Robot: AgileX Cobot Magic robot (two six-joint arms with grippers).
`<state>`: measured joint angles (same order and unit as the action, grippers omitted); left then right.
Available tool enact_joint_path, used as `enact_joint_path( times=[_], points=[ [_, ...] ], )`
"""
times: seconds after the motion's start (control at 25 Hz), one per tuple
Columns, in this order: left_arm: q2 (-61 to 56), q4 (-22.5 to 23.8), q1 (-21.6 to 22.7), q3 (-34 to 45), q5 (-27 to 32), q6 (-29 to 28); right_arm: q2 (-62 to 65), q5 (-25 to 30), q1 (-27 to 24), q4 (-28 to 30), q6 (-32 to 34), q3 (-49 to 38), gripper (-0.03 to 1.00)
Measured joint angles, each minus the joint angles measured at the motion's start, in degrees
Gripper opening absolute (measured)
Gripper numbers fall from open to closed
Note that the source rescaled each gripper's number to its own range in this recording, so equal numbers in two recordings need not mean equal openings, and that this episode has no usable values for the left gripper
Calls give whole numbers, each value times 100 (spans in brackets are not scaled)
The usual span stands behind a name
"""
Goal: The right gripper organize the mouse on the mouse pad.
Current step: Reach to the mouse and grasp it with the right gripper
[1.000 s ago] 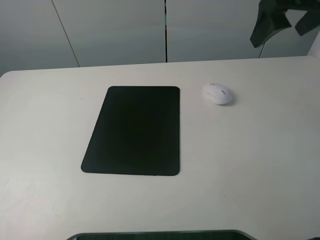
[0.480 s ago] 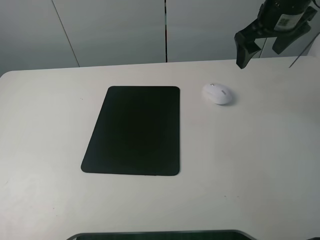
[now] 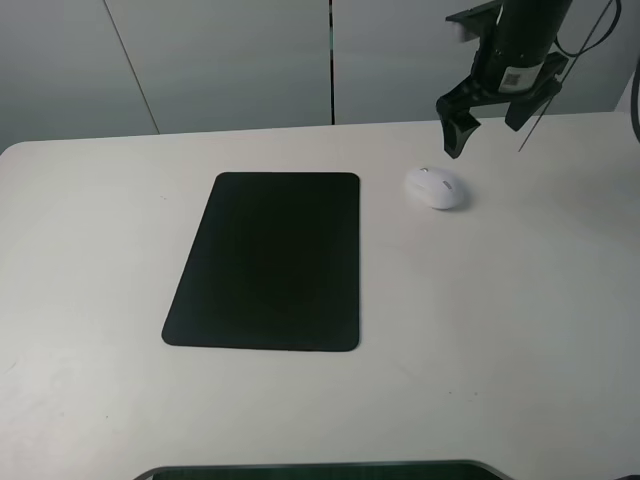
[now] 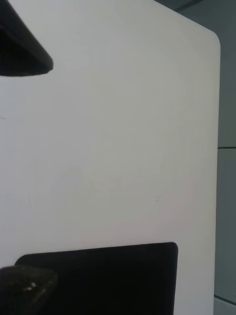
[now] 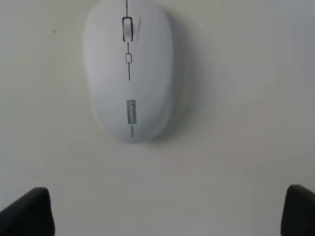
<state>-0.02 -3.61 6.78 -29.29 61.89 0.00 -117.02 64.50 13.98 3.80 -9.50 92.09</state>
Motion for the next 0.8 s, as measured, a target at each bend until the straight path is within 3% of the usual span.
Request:
enact_joint_path(
  times=[0.8],
  points=[
    [2, 0, 0, 0, 0, 0, -990, -510, 234, -164, -305, 372, 100]
  ],
)
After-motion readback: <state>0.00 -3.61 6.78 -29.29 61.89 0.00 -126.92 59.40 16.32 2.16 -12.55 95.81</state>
